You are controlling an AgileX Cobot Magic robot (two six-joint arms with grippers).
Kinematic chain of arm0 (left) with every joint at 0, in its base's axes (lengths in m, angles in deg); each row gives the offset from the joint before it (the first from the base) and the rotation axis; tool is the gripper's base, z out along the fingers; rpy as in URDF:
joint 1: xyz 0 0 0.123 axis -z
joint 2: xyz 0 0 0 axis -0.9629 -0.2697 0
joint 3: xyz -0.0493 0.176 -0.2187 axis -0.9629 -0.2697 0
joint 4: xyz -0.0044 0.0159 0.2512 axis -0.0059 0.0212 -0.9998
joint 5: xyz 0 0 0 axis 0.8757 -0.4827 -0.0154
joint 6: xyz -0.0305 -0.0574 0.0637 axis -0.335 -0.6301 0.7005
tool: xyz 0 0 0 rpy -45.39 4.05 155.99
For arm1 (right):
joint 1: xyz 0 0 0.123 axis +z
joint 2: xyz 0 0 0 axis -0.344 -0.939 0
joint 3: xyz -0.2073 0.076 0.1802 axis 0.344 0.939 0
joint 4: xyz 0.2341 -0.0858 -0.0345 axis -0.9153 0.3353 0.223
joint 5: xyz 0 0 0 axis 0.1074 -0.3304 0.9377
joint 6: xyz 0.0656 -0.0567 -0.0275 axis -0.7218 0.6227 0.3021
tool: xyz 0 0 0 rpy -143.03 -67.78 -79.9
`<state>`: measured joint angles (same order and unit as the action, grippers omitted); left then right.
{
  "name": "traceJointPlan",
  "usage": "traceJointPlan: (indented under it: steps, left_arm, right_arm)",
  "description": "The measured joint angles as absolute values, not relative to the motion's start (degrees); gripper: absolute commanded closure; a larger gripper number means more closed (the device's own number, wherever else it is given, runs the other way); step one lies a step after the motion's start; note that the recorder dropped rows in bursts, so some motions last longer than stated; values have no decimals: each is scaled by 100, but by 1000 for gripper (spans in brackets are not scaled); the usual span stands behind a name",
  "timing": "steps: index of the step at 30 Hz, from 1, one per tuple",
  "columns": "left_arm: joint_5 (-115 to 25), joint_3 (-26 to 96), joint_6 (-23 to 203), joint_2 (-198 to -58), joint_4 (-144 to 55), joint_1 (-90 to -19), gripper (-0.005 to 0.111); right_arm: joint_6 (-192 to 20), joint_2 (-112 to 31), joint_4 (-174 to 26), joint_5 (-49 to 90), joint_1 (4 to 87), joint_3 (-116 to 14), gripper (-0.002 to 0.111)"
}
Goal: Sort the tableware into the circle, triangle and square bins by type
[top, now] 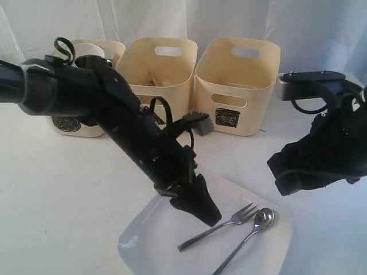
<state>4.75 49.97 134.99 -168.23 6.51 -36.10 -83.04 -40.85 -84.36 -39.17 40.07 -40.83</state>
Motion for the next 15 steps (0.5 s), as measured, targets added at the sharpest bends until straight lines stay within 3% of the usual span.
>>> traceJointPlan:
  steps: [15]
  left_arm:
    - [-545, 5094, 13541, -17359, 383, -3186, 59]
  right_arm:
    - [-8304, -4048, -8369, -3719, 4007, -3924, 53]
